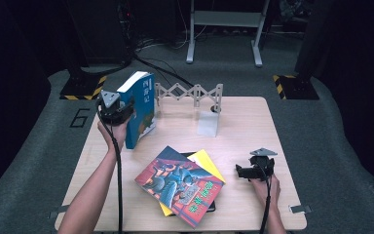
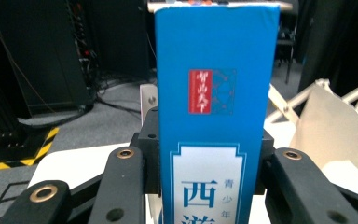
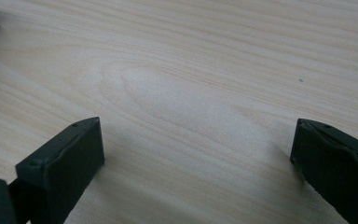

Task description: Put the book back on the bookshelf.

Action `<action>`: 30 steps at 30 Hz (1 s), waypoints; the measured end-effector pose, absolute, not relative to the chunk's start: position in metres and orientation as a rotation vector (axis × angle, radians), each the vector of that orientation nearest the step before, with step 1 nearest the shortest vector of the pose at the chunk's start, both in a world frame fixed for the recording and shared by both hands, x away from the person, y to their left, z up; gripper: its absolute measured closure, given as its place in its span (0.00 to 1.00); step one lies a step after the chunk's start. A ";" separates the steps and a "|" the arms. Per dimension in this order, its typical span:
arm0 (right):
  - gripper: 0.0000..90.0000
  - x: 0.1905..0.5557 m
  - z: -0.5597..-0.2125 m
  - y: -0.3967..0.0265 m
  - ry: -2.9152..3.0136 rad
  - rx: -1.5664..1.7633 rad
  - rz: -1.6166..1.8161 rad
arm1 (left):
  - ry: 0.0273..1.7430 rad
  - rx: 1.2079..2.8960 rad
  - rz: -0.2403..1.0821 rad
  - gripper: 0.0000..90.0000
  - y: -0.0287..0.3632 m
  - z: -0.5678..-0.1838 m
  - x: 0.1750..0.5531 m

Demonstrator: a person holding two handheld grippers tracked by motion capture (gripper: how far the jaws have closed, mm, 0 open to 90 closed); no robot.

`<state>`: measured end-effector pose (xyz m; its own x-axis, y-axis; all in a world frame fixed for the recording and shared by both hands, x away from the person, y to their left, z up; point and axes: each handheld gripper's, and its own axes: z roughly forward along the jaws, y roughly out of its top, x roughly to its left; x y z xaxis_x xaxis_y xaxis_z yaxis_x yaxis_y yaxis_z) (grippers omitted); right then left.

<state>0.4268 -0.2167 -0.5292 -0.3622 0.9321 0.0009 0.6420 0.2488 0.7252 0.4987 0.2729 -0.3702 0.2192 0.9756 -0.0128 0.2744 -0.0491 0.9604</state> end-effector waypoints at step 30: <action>0.02 0.427 -0.529 -0.217 2.095 1.432 0.901 | 1.238 1.728 0.764 0.55 0.301 -0.362 0.467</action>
<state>0.4268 -0.2169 -0.5292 -0.3633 0.9317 0.0012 0.6415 0.2492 0.7256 0.4672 0.3011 -0.3623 0.3218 0.9468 -0.0005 0.4240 -0.1436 0.8942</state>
